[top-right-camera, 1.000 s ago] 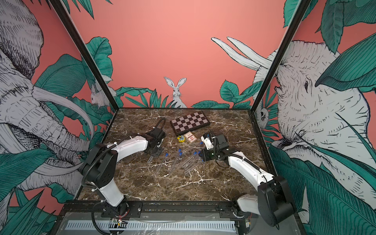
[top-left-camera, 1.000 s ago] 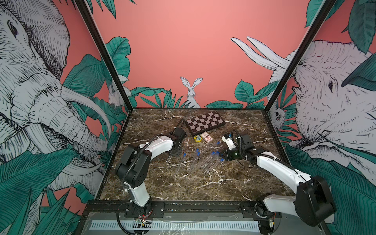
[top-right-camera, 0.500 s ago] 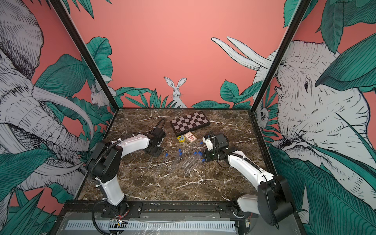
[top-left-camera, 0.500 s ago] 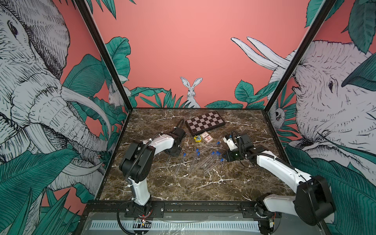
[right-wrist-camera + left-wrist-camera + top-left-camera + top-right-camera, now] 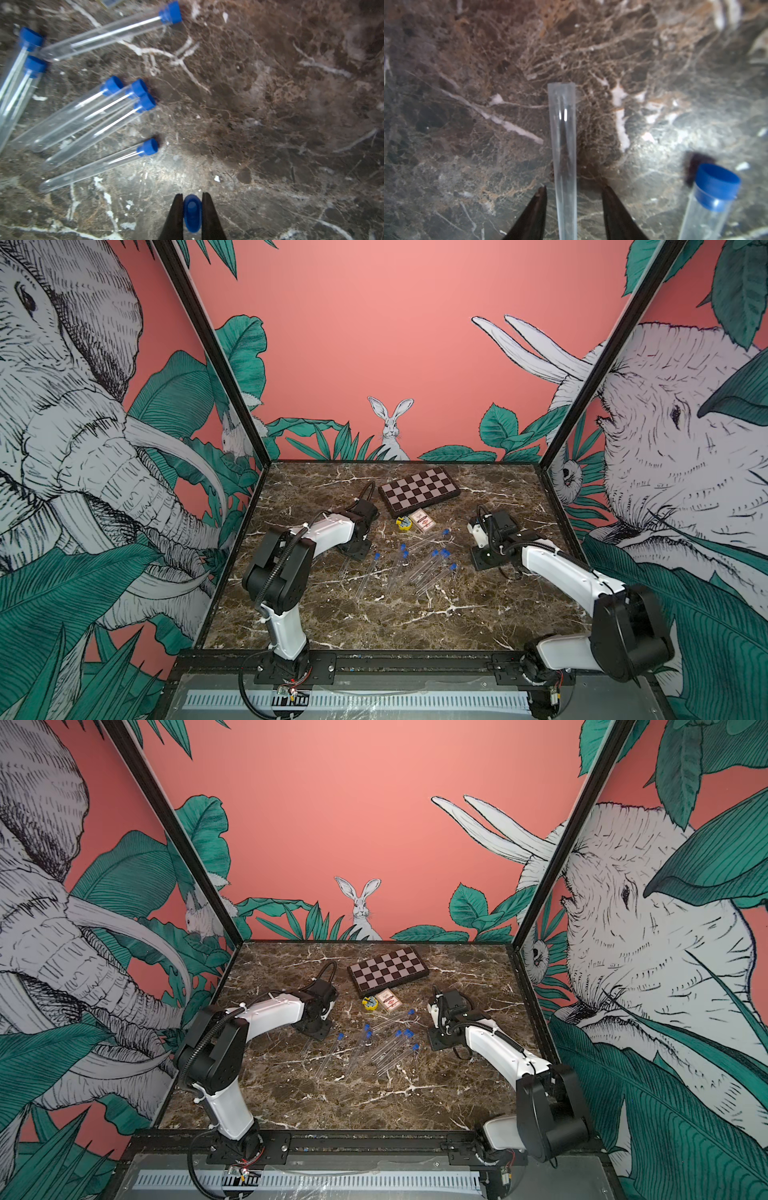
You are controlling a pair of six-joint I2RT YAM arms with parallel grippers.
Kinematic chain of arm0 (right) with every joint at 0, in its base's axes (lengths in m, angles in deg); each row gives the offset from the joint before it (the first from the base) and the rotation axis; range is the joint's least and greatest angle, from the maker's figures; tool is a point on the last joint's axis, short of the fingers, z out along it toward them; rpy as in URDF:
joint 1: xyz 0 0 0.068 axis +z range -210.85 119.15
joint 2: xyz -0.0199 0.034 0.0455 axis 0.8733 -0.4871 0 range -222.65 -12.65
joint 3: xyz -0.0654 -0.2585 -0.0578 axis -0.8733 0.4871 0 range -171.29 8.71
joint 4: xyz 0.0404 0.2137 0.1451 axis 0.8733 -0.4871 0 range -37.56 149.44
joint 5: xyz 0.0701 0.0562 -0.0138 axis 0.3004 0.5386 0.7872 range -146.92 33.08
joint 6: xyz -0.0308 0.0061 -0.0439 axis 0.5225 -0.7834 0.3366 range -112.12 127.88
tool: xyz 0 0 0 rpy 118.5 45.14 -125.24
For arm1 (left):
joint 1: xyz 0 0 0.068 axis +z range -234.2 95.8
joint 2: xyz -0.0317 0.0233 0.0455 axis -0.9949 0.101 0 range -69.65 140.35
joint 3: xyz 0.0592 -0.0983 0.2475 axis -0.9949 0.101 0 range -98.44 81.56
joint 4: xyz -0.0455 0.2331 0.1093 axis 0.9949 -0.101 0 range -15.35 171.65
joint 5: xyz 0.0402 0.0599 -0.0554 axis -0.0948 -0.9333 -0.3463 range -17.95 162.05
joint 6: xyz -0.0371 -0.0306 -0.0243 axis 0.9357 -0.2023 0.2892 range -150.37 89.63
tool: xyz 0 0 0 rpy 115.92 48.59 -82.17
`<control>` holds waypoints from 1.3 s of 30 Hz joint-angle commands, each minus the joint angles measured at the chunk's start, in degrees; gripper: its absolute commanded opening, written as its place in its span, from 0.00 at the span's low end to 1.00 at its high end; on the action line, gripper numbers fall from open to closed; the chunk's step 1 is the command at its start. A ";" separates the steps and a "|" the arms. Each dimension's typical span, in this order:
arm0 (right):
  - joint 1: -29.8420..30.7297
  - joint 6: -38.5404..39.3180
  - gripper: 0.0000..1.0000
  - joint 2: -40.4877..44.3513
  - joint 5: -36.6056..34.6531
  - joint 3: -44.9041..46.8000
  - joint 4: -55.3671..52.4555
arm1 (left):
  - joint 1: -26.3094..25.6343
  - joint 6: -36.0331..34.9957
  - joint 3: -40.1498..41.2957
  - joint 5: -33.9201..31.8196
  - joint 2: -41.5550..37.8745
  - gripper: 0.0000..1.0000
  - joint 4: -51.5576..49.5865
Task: Remove stoppers from test tubes
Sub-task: Place the test tube at the center of the board, then place the stopper at the center of the board.
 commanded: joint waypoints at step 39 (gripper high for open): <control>-3.96 1.15 0.36 -13.15 -4.18 -4.66 0.78 | -2.47 2.29 7.23 7.55 -20.86 0.67 -2.45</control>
